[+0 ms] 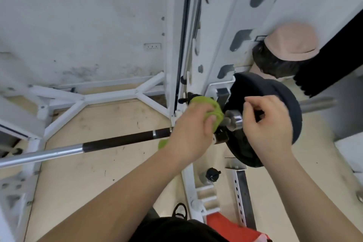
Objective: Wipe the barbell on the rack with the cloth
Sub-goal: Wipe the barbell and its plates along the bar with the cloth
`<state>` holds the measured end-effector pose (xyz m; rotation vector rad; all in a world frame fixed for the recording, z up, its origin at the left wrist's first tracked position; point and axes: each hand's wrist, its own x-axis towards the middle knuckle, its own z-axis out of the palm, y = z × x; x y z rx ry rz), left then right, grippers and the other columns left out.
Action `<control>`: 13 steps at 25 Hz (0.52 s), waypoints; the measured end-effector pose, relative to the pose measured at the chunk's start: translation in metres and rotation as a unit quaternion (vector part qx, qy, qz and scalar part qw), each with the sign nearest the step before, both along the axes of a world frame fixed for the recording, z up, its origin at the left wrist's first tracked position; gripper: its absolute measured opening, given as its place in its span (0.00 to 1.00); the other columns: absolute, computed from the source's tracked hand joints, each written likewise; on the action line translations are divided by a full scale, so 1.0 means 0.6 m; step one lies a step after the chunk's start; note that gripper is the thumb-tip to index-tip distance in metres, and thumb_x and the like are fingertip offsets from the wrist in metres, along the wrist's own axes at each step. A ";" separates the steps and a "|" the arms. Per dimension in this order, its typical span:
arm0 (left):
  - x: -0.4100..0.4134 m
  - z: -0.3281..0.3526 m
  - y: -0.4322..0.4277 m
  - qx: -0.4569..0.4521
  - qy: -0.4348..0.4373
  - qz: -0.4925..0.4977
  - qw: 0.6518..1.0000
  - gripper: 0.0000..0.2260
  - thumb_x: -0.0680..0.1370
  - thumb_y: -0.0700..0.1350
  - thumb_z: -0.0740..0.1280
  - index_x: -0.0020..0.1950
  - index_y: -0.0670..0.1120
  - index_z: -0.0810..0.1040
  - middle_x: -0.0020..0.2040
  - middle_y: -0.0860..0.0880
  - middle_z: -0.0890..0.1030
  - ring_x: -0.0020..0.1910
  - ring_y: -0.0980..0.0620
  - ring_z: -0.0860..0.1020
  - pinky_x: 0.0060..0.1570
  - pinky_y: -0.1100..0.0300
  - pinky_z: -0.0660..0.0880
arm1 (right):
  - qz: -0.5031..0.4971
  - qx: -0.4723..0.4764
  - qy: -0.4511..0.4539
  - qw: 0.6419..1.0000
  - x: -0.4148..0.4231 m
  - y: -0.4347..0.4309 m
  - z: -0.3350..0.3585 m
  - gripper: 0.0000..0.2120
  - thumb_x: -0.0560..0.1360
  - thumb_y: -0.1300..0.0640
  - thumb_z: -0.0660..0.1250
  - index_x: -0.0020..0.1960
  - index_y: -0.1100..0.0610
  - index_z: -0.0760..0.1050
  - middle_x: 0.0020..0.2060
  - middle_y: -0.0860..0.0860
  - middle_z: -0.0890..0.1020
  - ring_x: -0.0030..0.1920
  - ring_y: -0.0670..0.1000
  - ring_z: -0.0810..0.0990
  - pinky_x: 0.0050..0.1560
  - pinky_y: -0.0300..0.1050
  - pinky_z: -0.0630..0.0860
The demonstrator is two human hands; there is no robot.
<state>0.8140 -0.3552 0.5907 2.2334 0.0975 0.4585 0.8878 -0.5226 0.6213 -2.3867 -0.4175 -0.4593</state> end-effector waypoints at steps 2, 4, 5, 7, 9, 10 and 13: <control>0.046 -0.031 -0.045 0.057 0.015 -0.087 0.994 0.13 0.81 0.40 0.65 0.66 0.44 0.77 0.60 0.45 0.76 0.54 0.46 0.77 0.54 0.53 0.76 | -0.034 -0.089 -0.091 0.991 0.020 -0.032 0.005 0.12 0.76 0.55 0.71 0.58 0.55 0.83 0.53 0.53 0.81 0.56 0.58 0.77 0.57 0.55 0.75; 0.075 -0.078 -0.071 0.198 0.103 -0.145 0.964 0.23 0.79 0.41 0.65 0.75 0.49 0.70 0.66 0.45 0.71 0.55 0.41 0.75 0.53 0.48 0.77 | -0.051 -0.174 -0.045 0.982 0.043 -0.055 -0.014 0.23 0.74 0.53 0.73 0.68 0.56 0.78 0.62 0.56 0.77 0.61 0.62 0.74 0.59 0.59 0.76; 0.080 -0.092 -0.075 0.264 0.152 -0.144 0.941 0.26 0.80 0.43 0.64 0.78 0.53 0.65 0.69 0.46 0.68 0.57 0.41 0.73 0.53 0.48 0.77 | -0.047 -0.188 -0.009 0.981 0.048 -0.060 -0.026 0.28 0.73 0.54 0.73 0.72 0.56 0.74 0.66 0.57 0.74 0.63 0.63 0.74 0.58 0.60 0.77; 0.085 -0.100 -0.080 0.327 0.181 -0.116 0.920 0.29 0.80 0.44 0.64 0.80 0.56 0.60 0.69 0.47 0.64 0.57 0.42 0.71 0.48 0.49 0.76 | -0.039 -0.181 -0.011 0.983 0.058 -0.067 -0.047 0.31 0.73 0.58 0.73 0.75 0.56 0.70 0.68 0.57 0.73 0.62 0.62 0.76 0.51 0.58 0.79; 0.078 -0.095 -0.078 0.332 0.179 -0.110 0.920 0.30 0.79 0.40 0.65 0.79 0.55 0.62 0.68 0.46 0.64 0.55 0.42 0.72 0.39 0.49 0.77 | -0.047 -0.163 -0.053 0.984 0.064 -0.072 -0.059 0.30 0.71 0.60 0.72 0.73 0.56 0.73 0.66 0.57 0.75 0.59 0.61 0.78 0.47 0.58 0.80; 0.069 -0.096 -0.070 0.342 0.188 -0.105 0.915 0.29 0.78 0.38 0.65 0.77 0.54 0.65 0.67 0.46 0.65 0.55 0.42 0.73 0.37 0.50 0.76 | -0.049 -0.152 -0.065 0.985 0.067 -0.072 -0.062 0.30 0.71 0.61 0.72 0.72 0.56 0.74 0.64 0.56 0.76 0.59 0.60 0.79 0.45 0.57 0.80; 0.031 -0.101 -0.007 0.346 0.239 -0.012 0.907 0.18 0.79 0.41 0.64 0.69 0.47 0.72 0.63 0.43 0.69 0.50 0.40 0.79 0.37 0.49 0.75 | -0.065 -0.141 -0.074 0.985 0.070 -0.068 -0.069 0.29 0.70 0.60 0.72 0.71 0.55 0.76 0.64 0.56 0.77 0.58 0.58 0.79 0.45 0.54 0.78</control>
